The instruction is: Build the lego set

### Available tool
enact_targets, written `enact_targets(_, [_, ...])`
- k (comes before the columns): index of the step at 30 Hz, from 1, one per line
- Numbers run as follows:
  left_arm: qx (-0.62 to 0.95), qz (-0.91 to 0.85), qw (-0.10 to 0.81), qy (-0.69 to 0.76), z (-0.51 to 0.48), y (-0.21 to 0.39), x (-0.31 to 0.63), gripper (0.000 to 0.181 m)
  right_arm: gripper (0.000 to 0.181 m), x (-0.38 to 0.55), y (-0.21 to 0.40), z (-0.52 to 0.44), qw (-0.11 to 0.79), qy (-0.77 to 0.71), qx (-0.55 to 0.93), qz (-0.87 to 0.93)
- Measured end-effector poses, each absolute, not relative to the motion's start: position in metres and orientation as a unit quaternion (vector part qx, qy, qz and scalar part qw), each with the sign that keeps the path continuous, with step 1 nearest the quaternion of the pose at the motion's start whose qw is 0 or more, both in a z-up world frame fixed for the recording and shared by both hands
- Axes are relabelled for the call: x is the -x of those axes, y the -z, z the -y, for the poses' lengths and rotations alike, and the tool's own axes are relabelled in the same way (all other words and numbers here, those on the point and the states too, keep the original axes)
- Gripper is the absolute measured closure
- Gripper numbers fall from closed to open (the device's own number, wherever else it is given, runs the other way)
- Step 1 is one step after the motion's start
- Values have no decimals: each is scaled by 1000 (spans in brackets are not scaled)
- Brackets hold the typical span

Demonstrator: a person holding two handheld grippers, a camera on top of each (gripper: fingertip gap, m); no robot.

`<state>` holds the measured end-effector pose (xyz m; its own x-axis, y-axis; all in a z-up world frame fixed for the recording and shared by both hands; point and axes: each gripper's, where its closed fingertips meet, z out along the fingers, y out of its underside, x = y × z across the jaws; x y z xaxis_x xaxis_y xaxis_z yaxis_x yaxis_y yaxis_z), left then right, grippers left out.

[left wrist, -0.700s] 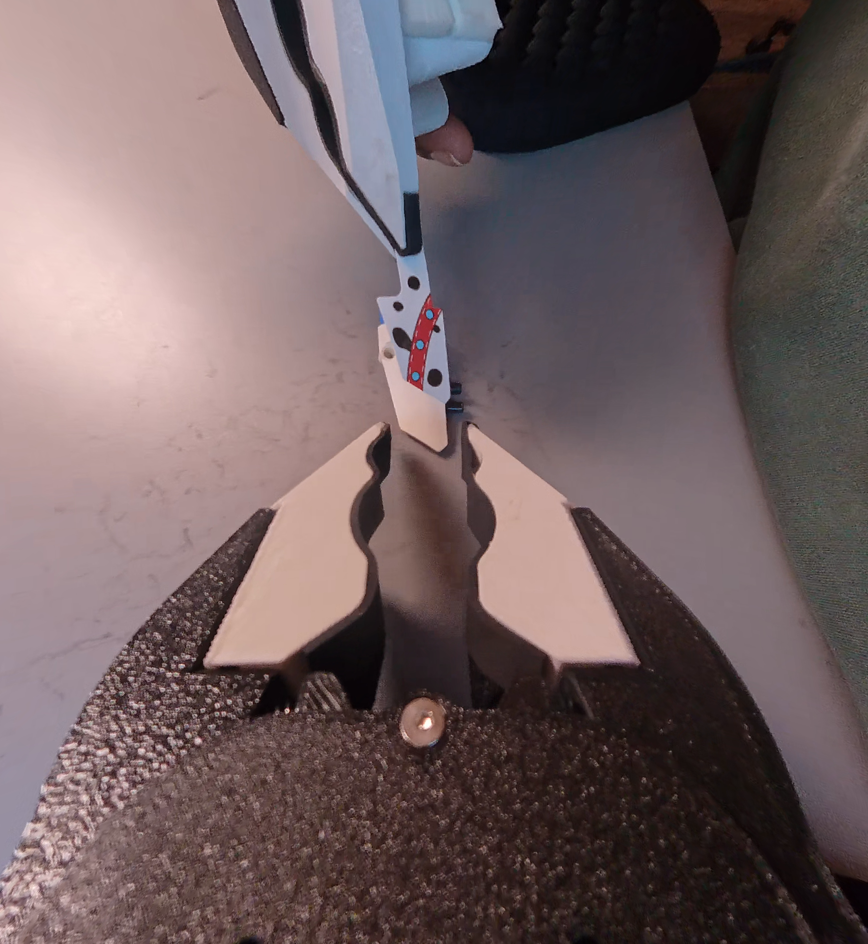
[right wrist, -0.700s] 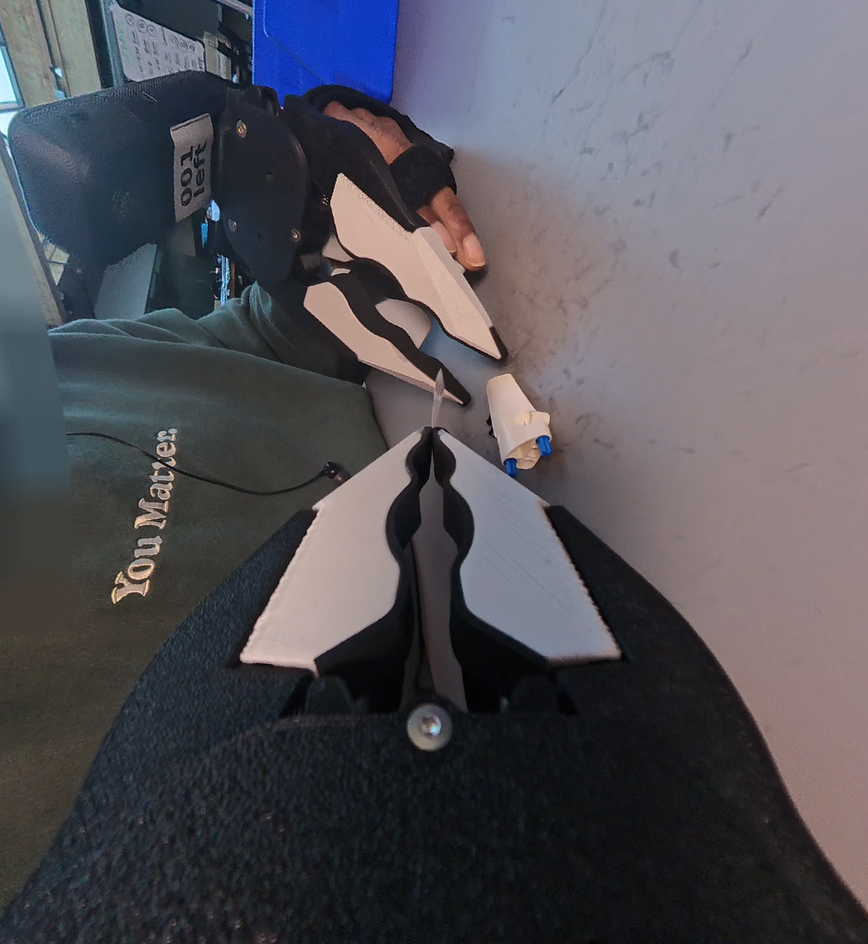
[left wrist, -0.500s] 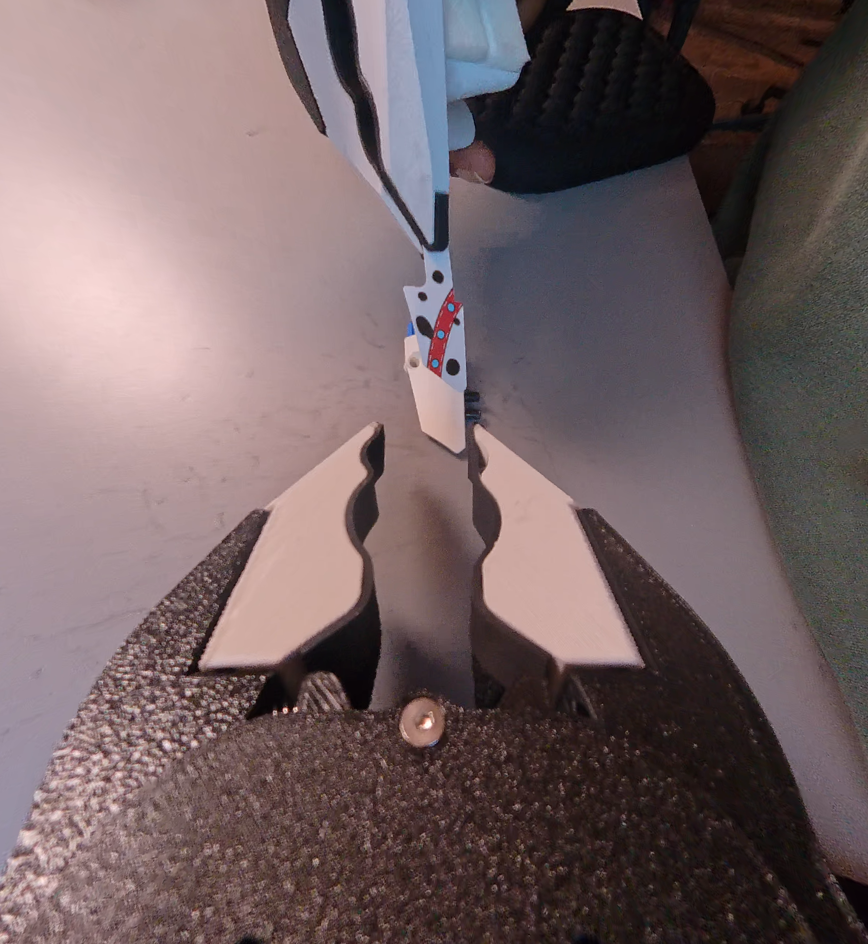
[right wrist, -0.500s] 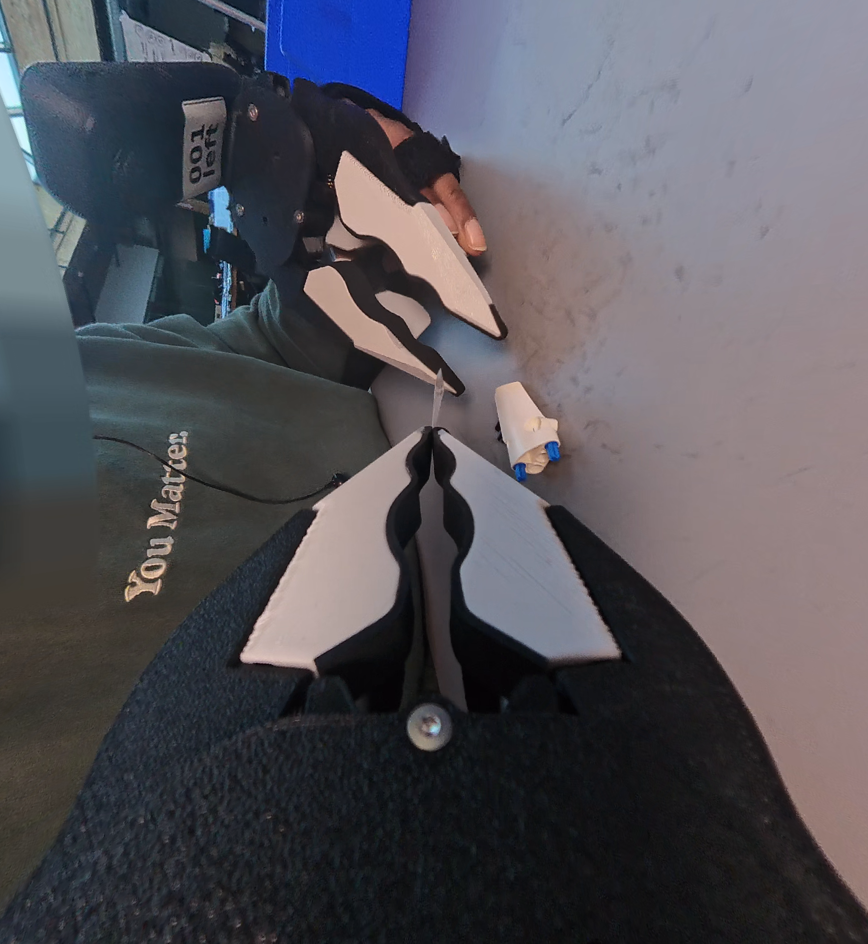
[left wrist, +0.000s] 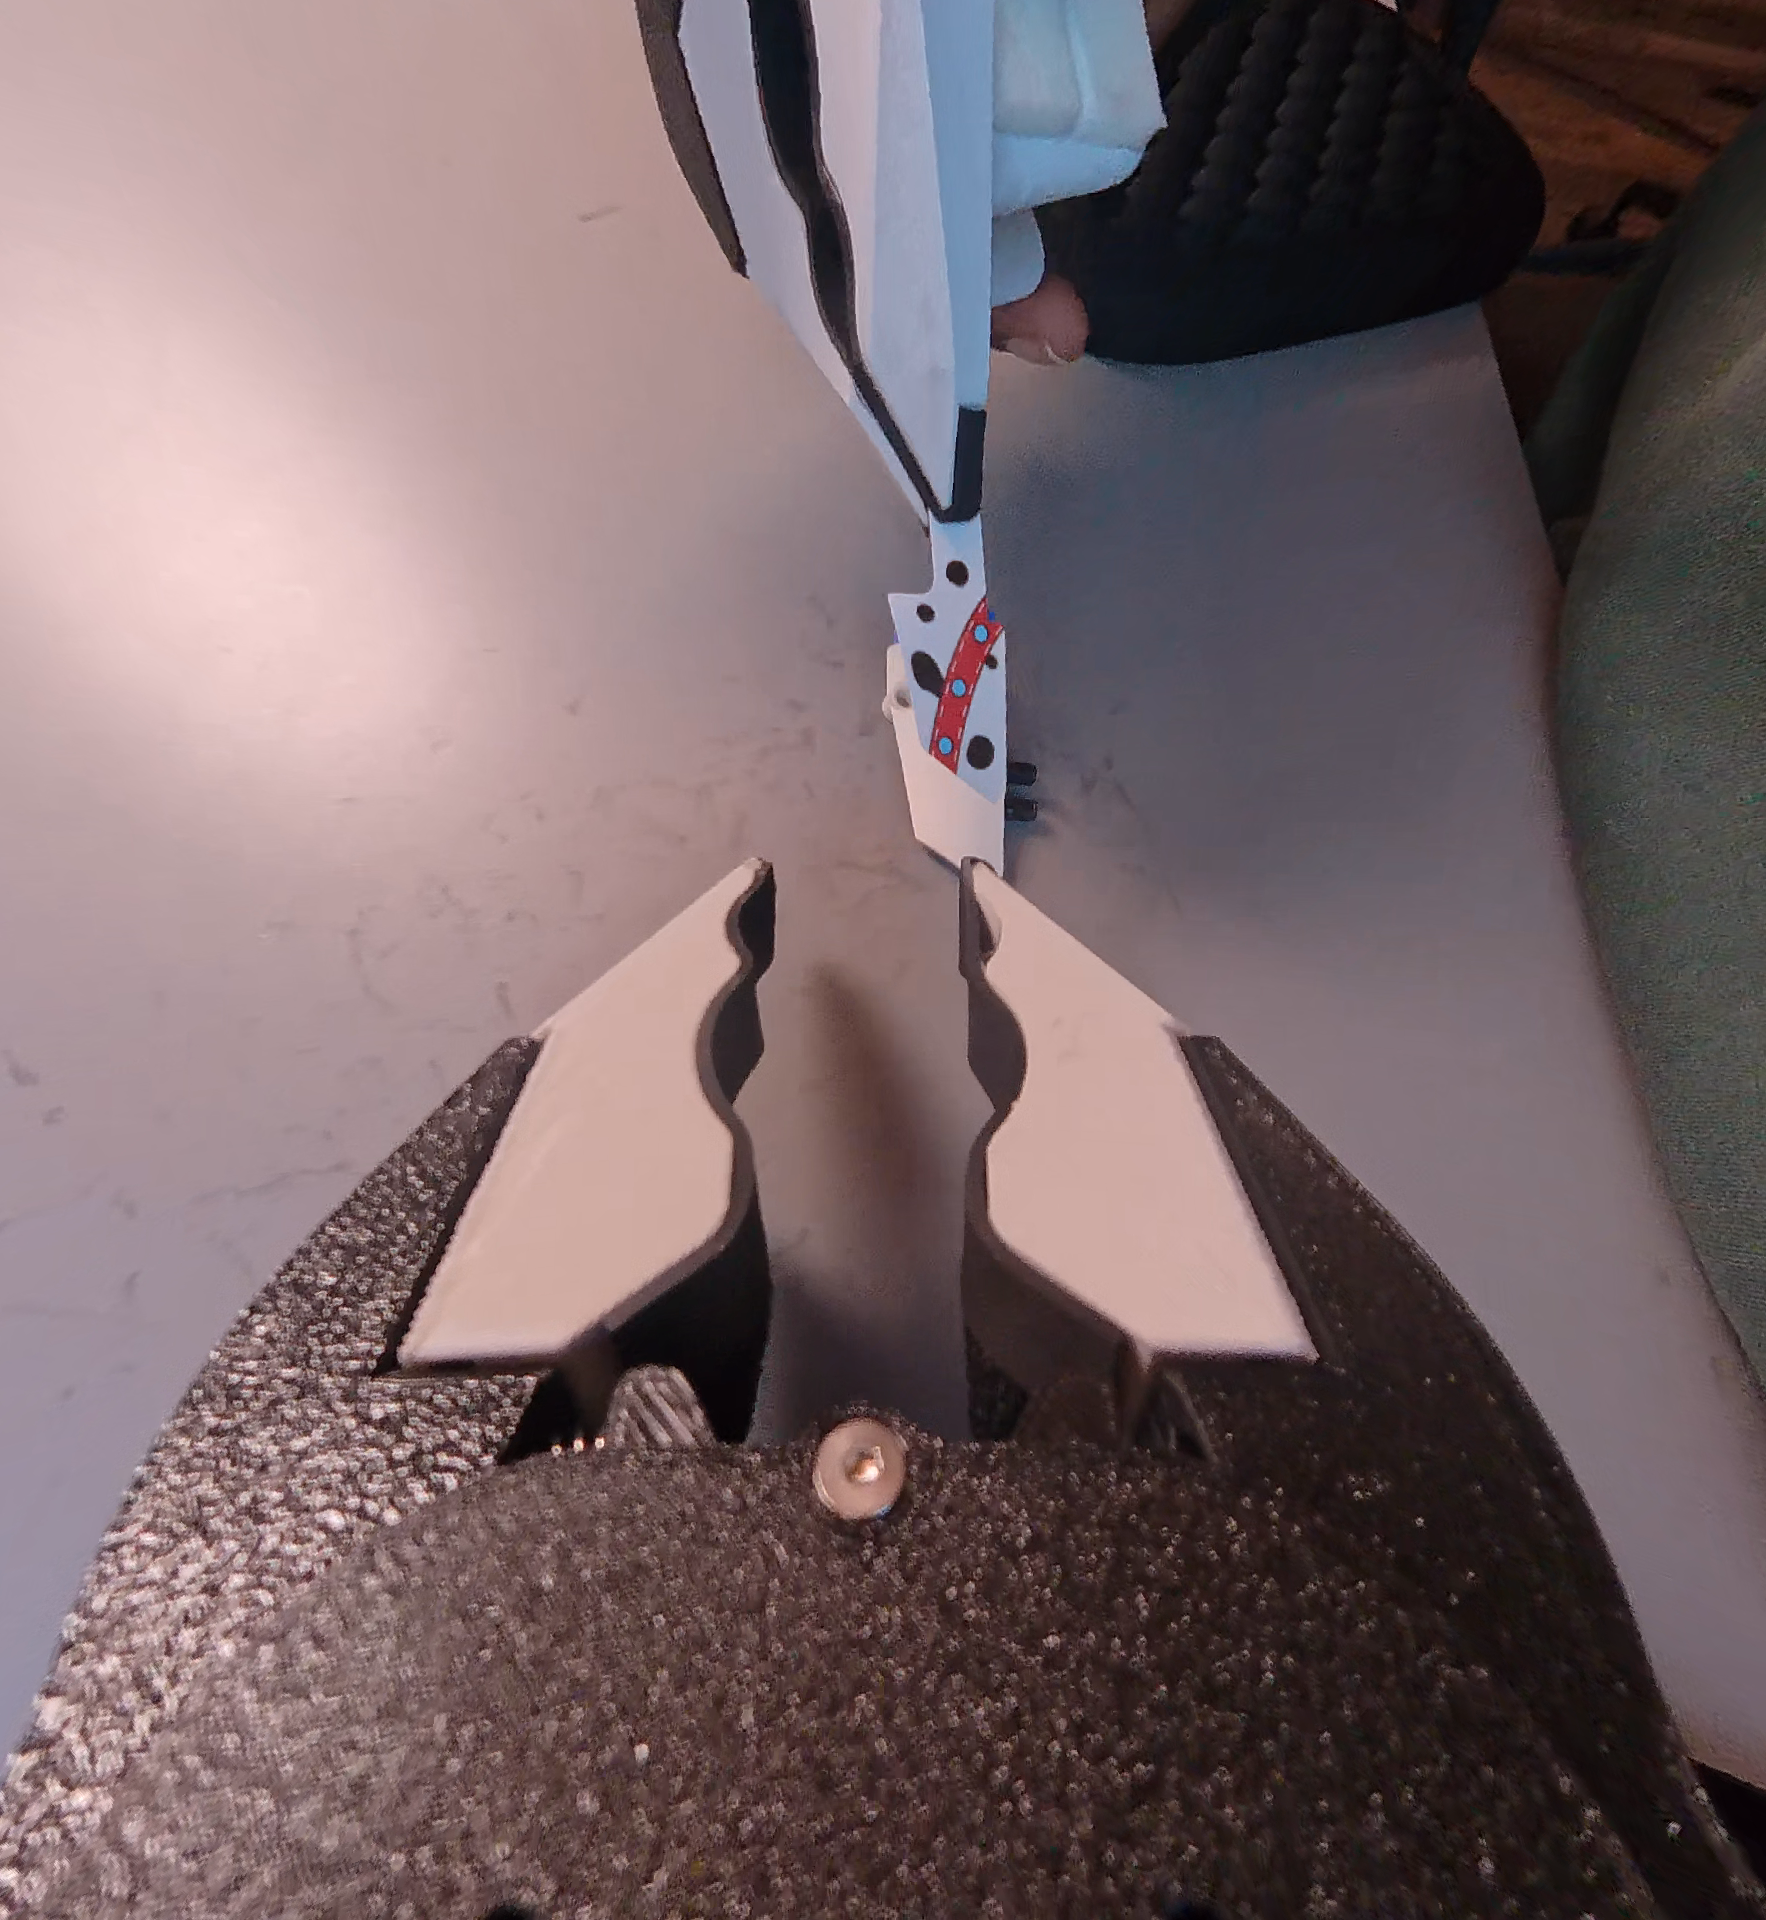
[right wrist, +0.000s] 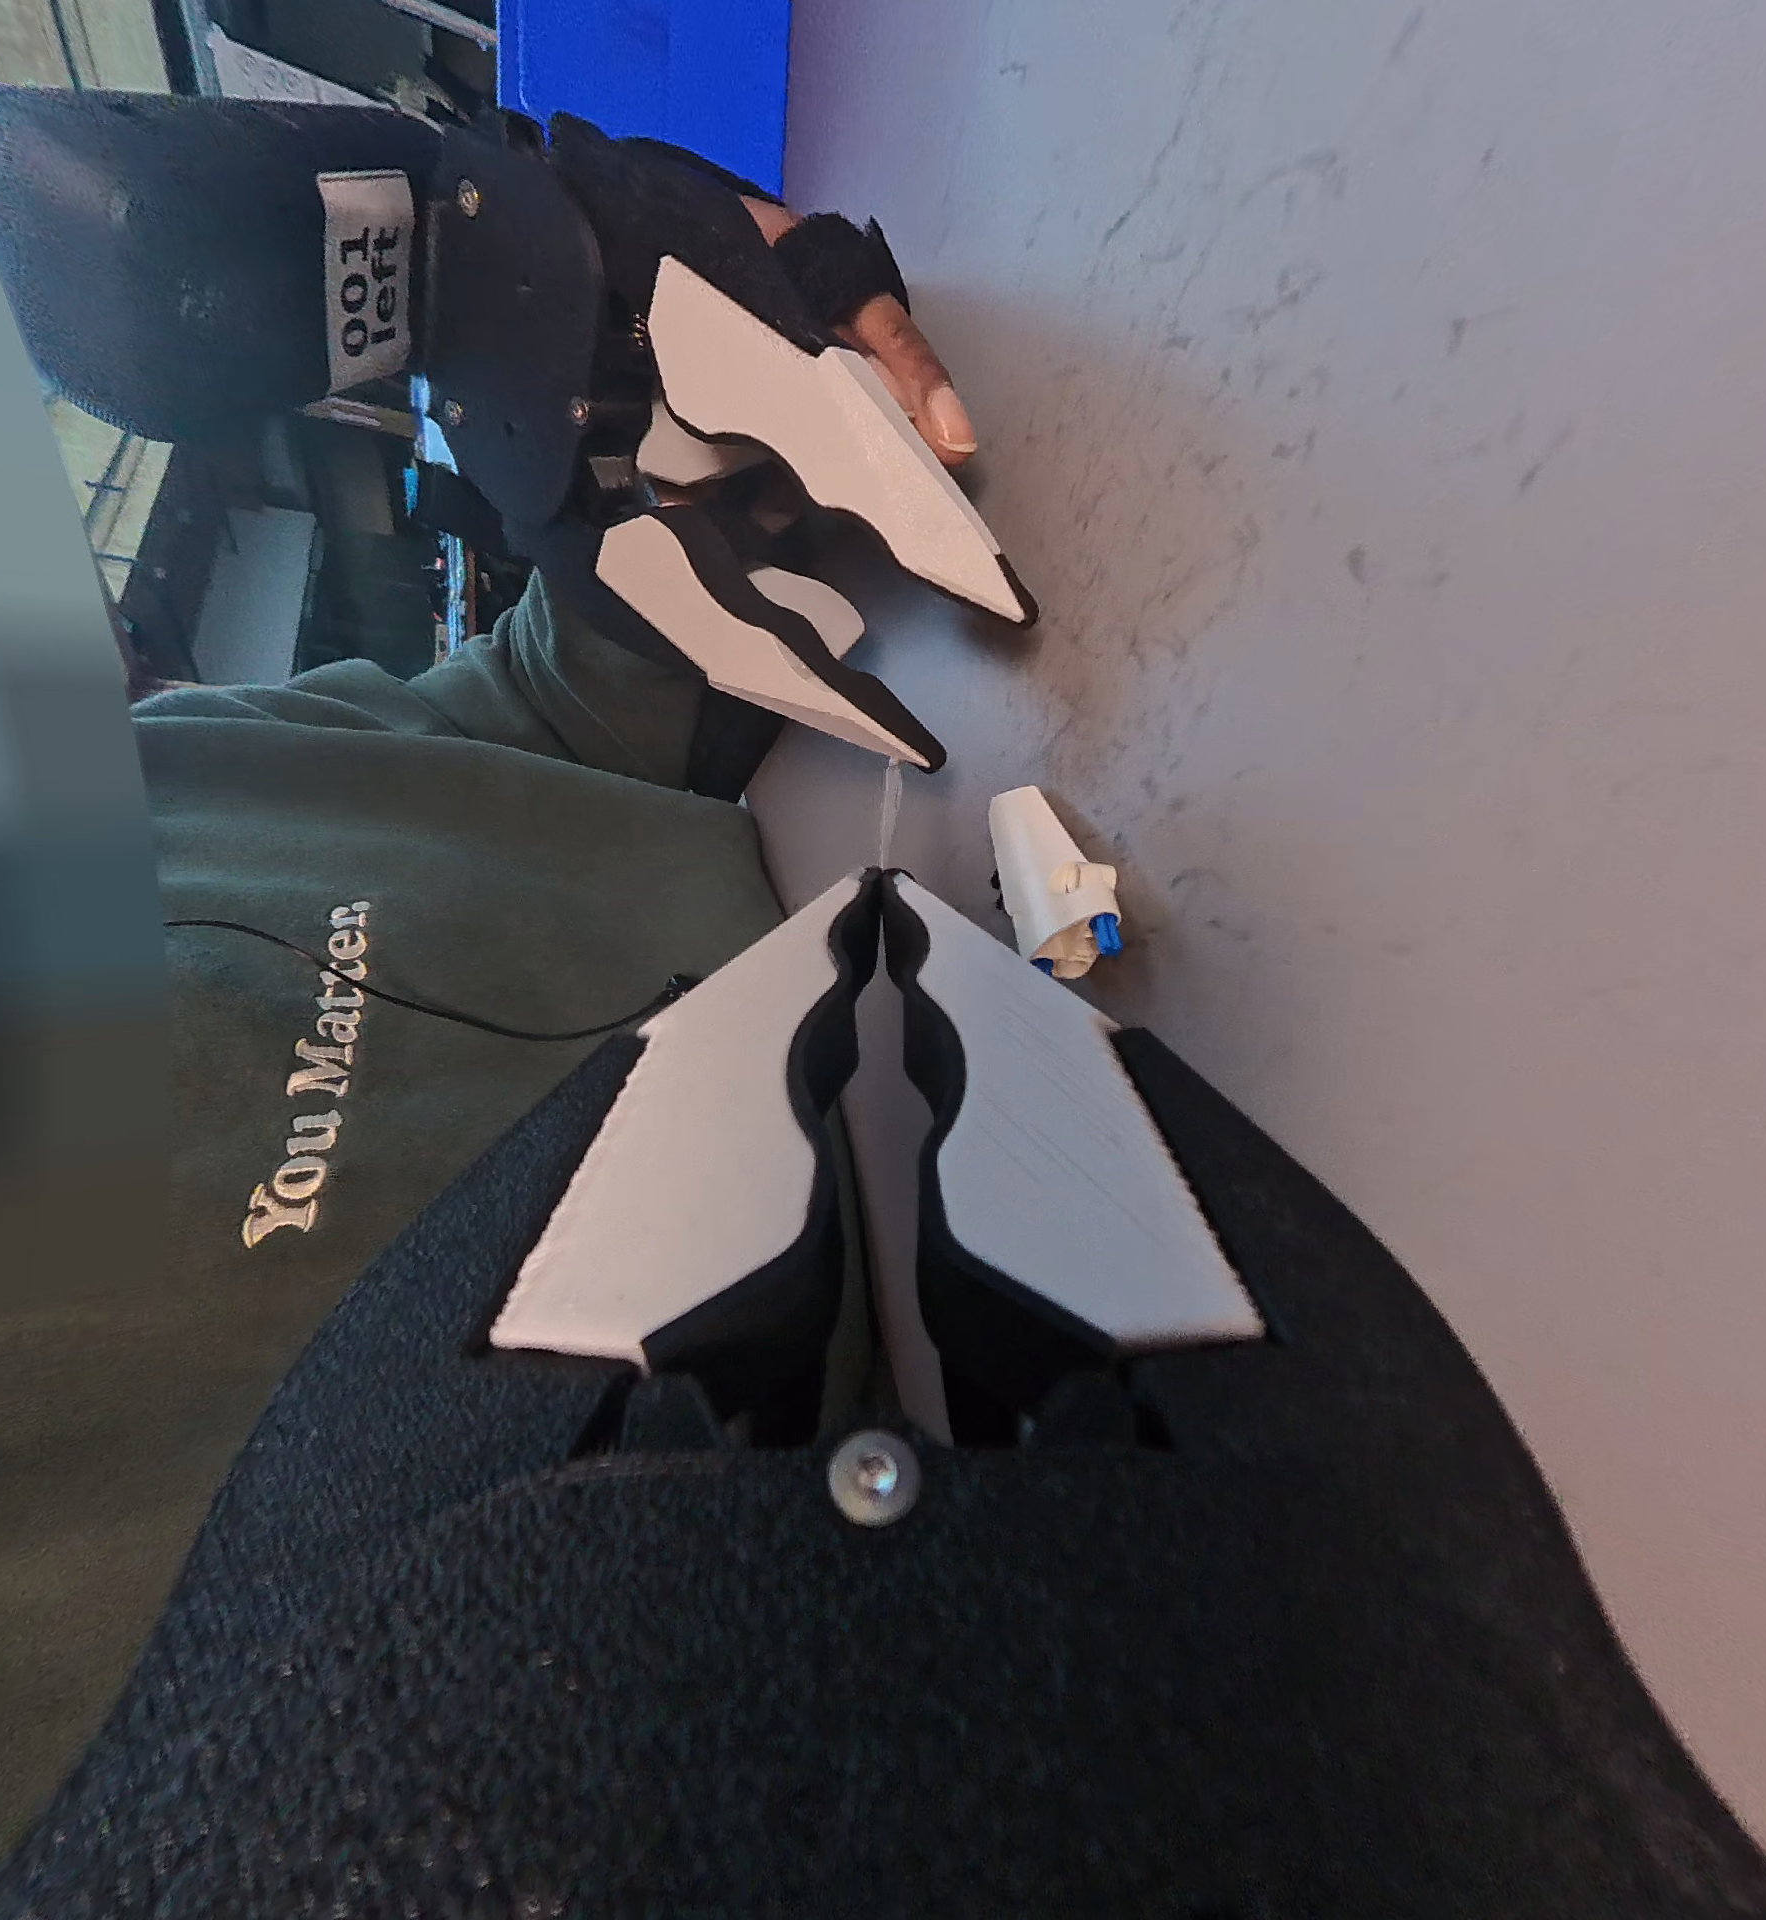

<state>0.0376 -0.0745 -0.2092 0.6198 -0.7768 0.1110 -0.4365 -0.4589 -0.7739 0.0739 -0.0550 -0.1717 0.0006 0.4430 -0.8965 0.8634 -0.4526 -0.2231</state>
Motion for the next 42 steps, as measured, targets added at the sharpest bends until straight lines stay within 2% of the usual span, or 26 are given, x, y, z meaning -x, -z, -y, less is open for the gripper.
enact_targets(42, [821,-399,333,236,86,220,-46,148,181,-81,198,63,199,498,-753,-381])
